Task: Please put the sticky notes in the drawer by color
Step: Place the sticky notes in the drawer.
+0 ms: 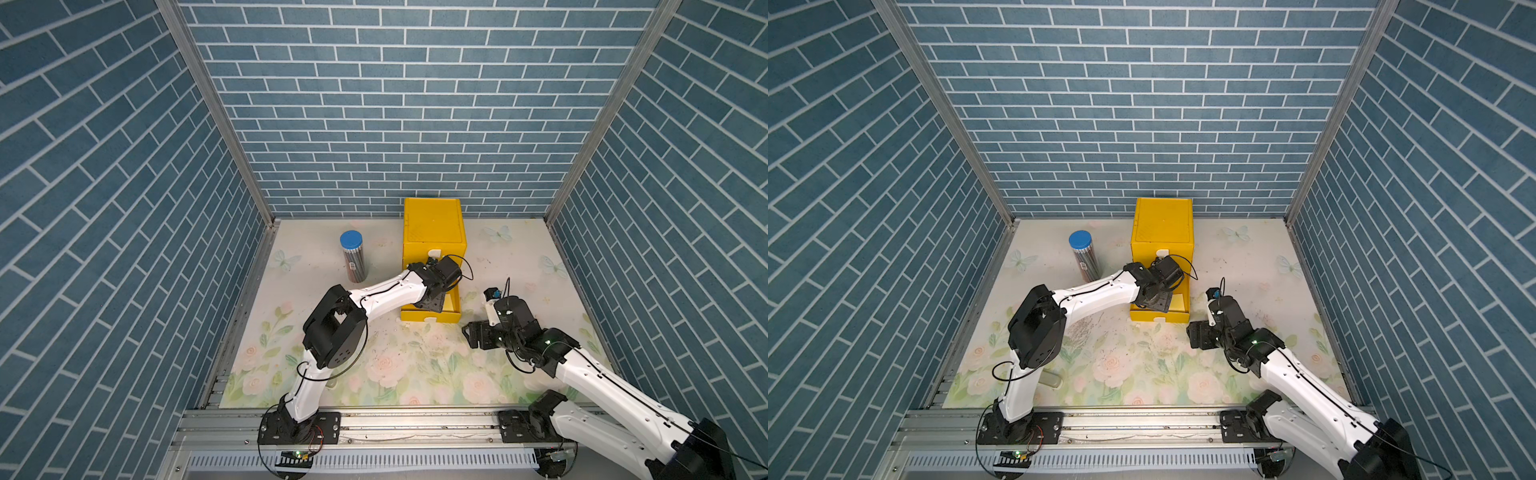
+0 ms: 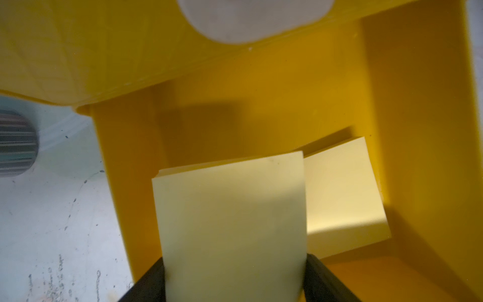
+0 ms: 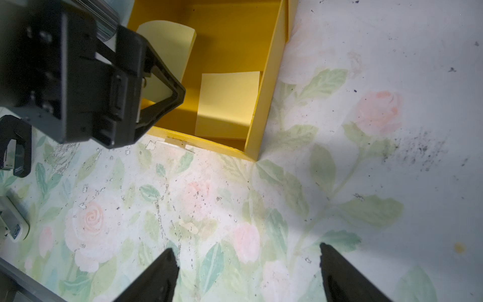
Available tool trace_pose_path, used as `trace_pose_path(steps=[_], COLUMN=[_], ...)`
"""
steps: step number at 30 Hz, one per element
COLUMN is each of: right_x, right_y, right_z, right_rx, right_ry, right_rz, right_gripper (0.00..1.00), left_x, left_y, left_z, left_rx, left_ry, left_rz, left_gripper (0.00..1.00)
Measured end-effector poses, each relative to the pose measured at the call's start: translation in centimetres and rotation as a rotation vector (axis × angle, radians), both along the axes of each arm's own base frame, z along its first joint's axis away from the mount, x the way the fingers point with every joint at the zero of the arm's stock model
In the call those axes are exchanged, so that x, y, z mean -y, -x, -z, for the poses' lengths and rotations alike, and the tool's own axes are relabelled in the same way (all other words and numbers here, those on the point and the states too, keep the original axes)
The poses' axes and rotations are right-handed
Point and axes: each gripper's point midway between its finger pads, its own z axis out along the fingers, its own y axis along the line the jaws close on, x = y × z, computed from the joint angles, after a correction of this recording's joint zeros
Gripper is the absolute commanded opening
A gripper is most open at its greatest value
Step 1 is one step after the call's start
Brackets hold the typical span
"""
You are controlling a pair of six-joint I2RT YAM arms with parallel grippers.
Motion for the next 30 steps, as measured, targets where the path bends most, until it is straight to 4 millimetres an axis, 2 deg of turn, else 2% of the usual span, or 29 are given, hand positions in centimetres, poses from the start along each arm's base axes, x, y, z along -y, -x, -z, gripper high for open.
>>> trace_pose_path(steps=[5, 21, 26, 30], right_x=[-0.01, -0.1, -0.11, -0.22], right_y=[0.0, 0.07, 0.09, 0.13], right_z=[-0.02, 0.53, 0.44, 0.14], right_rx=[0.0, -0.021, -0.018, -0.011], right_ry=[-0.001, 0.008, 0.005, -0.006], right_rz=[0.0, -0.005, -0.005, -0.01], right_gripper=[0.87, 0.87, 0.87, 0.86], left_x=[0.24, 0.64, 0.57, 0.56], left_y=[-0.11, -0.35, -0.3, -0.26], left_z=[1.19, 1.11, 1.17, 1.01], left_rx=[-0.008, 0.002, -0.001, -0.001], left_ry=[-0.001, 0.016, 0.012, 0.013], left_rz=[0.004, 0.006, 0.008, 0.006], left_gripper=[0.83, 0.87, 0.94, 0.95])
